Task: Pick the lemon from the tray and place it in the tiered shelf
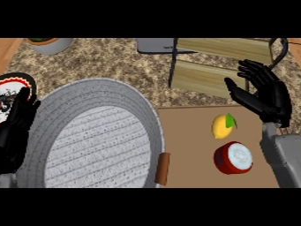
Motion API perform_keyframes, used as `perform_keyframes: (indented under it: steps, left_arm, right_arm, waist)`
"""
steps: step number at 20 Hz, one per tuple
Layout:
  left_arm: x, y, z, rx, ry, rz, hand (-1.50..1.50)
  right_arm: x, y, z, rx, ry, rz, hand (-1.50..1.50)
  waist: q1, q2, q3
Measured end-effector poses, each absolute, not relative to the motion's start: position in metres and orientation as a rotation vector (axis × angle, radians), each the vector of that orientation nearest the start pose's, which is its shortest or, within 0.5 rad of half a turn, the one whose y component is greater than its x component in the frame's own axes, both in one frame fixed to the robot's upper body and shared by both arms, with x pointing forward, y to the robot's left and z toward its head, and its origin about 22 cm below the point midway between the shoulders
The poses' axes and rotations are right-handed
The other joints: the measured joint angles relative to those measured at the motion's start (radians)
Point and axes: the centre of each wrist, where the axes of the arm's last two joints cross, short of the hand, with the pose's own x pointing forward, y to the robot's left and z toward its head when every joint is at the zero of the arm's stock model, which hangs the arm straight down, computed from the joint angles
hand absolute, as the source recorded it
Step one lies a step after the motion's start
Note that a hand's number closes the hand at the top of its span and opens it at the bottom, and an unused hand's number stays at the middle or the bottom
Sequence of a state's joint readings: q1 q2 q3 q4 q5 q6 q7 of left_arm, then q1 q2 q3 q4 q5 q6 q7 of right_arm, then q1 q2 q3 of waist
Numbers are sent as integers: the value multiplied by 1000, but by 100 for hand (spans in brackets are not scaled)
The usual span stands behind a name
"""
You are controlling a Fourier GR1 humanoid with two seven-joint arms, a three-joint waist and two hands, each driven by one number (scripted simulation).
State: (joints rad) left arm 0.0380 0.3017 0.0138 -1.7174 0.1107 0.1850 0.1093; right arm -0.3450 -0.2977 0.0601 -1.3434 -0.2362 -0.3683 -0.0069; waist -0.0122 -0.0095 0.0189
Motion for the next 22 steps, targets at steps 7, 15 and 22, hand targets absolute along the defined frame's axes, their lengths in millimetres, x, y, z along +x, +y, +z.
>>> perform_keyframes:
  steps: [7,15,22]
  left_arm:
    - [237,285,55,291,-1591,19,0]
    - [241,280,60,285,-1603,31,0]
    - [246,272,63,262,-1610,11,0]
  right_arm:
    - [291,-286,74,-215,-1739,-100,-150]
    - [276,-287,127,-339,-1517,430,-150]
    - [278,-261,167,-650,-1235,765,-150]
  waist:
    - [-1,0,-8]
    - [0,0,-17]
    - [24,4,-20]
